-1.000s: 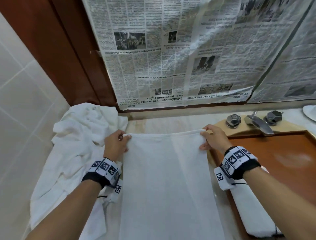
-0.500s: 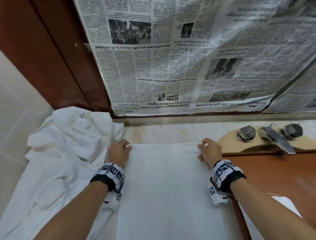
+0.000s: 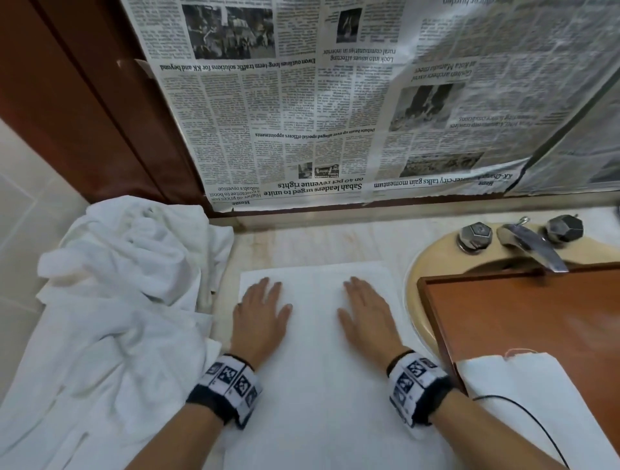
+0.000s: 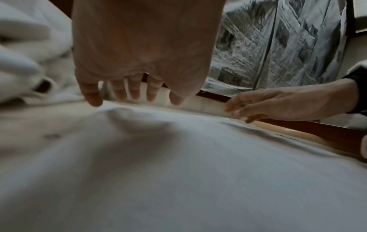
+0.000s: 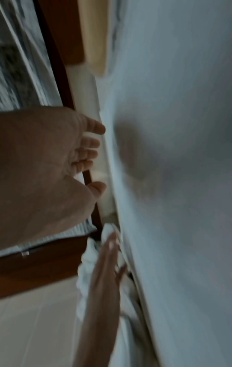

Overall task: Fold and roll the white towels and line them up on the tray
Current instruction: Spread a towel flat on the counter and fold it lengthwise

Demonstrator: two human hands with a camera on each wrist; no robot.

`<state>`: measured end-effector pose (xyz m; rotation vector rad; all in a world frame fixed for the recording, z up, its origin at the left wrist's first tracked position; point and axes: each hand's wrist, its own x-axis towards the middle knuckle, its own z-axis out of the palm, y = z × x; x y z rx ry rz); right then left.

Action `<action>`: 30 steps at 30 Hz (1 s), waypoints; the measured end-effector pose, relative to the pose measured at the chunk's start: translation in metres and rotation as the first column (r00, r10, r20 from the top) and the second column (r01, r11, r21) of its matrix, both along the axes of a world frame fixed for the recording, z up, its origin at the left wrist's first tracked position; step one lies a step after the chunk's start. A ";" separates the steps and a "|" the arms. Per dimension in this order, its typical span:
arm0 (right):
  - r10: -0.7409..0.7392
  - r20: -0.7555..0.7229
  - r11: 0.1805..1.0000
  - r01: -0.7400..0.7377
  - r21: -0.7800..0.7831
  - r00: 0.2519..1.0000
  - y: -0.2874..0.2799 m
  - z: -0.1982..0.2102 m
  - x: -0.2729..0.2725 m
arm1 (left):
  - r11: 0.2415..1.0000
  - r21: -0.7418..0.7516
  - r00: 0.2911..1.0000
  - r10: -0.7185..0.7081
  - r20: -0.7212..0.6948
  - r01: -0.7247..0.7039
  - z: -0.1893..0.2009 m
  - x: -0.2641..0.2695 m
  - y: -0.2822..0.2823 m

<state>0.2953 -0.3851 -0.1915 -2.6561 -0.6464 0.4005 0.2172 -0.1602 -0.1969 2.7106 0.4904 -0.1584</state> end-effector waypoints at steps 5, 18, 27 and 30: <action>0.179 -0.025 0.958 -0.180 -0.222 0.984 0.017 -0.020 0.009 | 0.996 0.062 0.984 -0.047 -0.174 0.059 -0.014 0.020 -0.016; 0.037 -0.019 0.985 -0.040 -0.170 0.999 -0.018 -0.012 0.003 | 0.999 0.042 0.991 0.037 -0.129 -0.032 -0.004 -0.019 -0.015; 0.187 -0.030 0.960 -0.189 -0.204 0.982 -0.024 -0.026 -0.049 | 0.997 0.063 0.985 -0.035 -0.166 0.046 -0.031 -0.056 -0.048; 0.181 -0.050 0.957 -0.188 -0.223 0.982 -0.015 -0.020 -0.034 | 0.996 0.069 0.984 -0.045 -0.174 0.058 -0.027 -0.038 -0.039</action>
